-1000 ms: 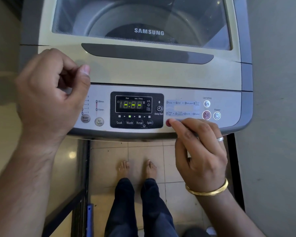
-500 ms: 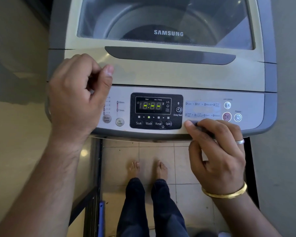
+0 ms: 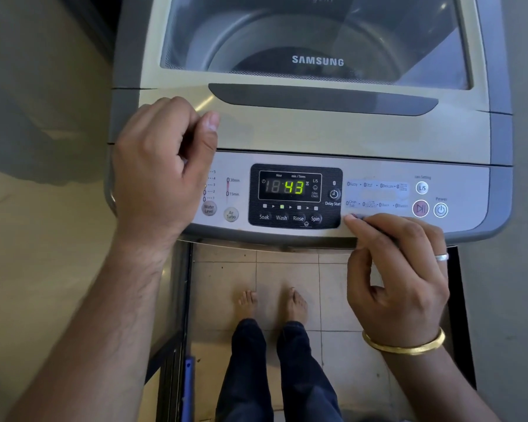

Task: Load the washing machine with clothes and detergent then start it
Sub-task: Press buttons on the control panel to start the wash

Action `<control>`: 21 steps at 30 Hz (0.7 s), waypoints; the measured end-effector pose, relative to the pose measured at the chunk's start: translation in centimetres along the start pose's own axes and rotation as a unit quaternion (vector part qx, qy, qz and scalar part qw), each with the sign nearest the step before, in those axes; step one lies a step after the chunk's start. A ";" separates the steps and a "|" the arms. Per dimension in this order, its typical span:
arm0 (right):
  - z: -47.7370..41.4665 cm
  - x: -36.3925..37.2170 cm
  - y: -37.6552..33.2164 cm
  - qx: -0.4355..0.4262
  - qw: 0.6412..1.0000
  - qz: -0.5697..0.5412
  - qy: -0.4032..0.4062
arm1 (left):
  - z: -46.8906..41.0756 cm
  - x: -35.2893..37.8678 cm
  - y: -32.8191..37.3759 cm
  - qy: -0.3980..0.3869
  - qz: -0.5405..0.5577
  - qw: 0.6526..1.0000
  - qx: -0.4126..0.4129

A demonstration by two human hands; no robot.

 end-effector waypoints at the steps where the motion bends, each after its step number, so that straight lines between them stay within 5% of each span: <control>1: 0.0 0.1 -0.5 0.002 1.000 -0.007 -0.002 | 0.0 0.0 0.0 0.001 0.001 1.000 0.000; 8: -0.2 2.5 -6.9 -0.022 0.994 -0.097 -0.043 | -0.2 -0.2 0.1 0.009 0.003 1.000 0.001; 21: 0.0 6.5 -10.6 -0.078 0.993 -0.019 -0.085 | -0.3 -0.1 0.2 0.011 0.010 1.000 -0.010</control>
Point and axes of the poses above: each hand's wrist, its own z-axis away from the middle knuckle, its own x-axis out of the palm, y = z × x, the point moved 5 cm from there along -z, towards the middle knuckle, and after that the axes turned 12 degrees about y, right-handed, at the moved point
